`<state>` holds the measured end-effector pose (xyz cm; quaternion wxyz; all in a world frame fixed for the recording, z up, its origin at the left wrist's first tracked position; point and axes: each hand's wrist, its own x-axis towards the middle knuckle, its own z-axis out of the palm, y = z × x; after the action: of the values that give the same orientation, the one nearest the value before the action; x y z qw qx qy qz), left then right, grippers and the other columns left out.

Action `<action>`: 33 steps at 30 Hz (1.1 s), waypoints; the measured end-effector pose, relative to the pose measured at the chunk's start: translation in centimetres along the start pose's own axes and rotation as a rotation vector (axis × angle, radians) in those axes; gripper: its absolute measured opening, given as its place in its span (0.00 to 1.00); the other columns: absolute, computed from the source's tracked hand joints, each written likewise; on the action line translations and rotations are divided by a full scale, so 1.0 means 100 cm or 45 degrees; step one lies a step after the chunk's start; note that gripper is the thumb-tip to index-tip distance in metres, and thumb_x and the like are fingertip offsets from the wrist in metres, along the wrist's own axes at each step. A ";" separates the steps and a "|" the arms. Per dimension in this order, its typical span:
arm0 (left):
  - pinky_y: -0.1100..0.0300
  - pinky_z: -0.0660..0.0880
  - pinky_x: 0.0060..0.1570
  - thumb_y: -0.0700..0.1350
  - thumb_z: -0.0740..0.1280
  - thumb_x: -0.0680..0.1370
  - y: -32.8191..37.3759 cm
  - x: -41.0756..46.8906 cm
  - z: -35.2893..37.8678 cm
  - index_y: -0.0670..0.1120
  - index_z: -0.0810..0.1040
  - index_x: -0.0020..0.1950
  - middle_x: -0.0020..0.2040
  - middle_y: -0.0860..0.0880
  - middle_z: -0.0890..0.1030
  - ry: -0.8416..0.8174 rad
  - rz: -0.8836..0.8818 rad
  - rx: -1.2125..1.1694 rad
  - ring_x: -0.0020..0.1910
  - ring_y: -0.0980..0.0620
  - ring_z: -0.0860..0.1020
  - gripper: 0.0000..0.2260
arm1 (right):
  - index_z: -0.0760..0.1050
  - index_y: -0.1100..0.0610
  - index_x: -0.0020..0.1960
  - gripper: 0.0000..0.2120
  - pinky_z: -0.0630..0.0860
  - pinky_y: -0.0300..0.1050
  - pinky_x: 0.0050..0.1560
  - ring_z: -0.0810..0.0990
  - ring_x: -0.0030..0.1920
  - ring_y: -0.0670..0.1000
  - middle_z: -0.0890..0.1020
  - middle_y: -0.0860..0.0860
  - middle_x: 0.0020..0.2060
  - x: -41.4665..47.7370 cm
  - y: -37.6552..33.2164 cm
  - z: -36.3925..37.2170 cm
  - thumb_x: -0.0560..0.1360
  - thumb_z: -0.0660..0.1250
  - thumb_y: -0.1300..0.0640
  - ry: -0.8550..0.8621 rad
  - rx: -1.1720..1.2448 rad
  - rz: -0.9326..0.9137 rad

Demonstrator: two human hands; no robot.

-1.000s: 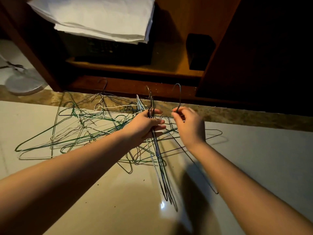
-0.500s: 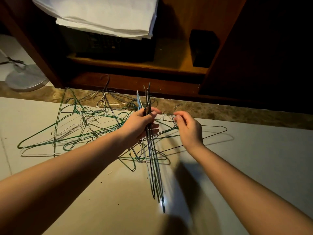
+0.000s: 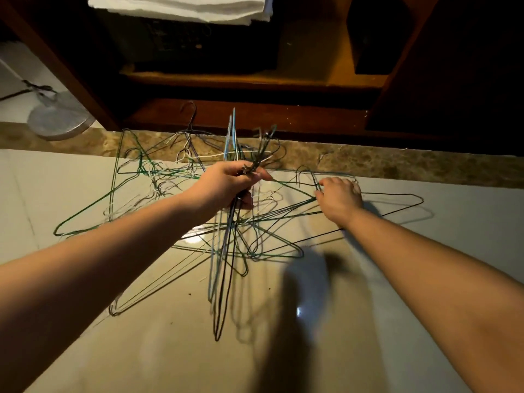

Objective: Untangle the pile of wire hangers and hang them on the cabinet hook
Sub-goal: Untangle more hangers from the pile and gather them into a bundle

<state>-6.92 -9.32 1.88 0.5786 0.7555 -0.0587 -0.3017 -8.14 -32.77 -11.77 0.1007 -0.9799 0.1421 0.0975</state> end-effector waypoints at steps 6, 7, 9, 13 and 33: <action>0.64 0.78 0.36 0.40 0.62 0.78 -0.024 0.019 -0.013 0.49 0.80 0.46 0.40 0.45 0.74 0.024 -0.050 0.203 0.26 0.62 0.74 0.08 | 0.73 0.57 0.61 0.23 0.60 0.54 0.64 0.71 0.62 0.59 0.76 0.58 0.60 0.011 -0.001 0.012 0.79 0.51 0.44 -0.157 -0.059 0.222; 0.64 0.78 0.35 0.40 0.62 0.78 -0.029 0.021 -0.015 0.49 0.80 0.46 0.40 0.45 0.75 0.022 -0.056 0.243 0.27 0.61 0.74 0.08 | 0.73 0.58 0.61 0.23 0.61 0.53 0.63 0.71 0.62 0.59 0.76 0.58 0.60 0.012 -0.001 0.014 0.79 0.51 0.43 -0.165 -0.049 0.245; 0.66 0.77 0.33 0.39 0.62 0.78 -0.038 0.023 -0.019 0.48 0.80 0.47 0.39 0.46 0.76 0.009 -0.069 0.318 0.29 0.58 0.73 0.08 | 0.74 0.58 0.60 0.23 0.63 0.52 0.60 0.73 0.60 0.60 0.77 0.59 0.59 0.013 0.000 0.017 0.79 0.51 0.43 -0.201 -0.007 0.273; 0.66 0.76 0.32 0.39 0.63 0.77 -0.052 0.024 -0.024 0.44 0.80 0.49 0.37 0.46 0.74 0.009 -0.107 0.360 0.32 0.52 0.72 0.07 | 0.74 0.60 0.58 0.21 0.65 0.51 0.58 0.74 0.58 0.60 0.78 0.60 0.57 0.009 0.009 0.019 0.81 0.49 0.47 -0.185 0.094 0.310; 0.68 0.74 0.29 0.38 0.61 0.78 -0.053 0.017 -0.014 0.42 0.78 0.52 0.39 0.45 0.76 -0.007 -0.104 0.407 0.31 0.54 0.73 0.07 | 0.74 0.63 0.54 0.22 0.64 0.51 0.56 0.76 0.52 0.62 0.80 0.63 0.51 -0.041 0.068 -0.037 0.82 0.47 0.50 0.296 0.128 0.376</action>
<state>-6.19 -7.14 -3.36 0.4379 0.8389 -0.0768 -0.3139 -13.39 -38.93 -8.43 0.1171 -0.9468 0.2996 -0.0099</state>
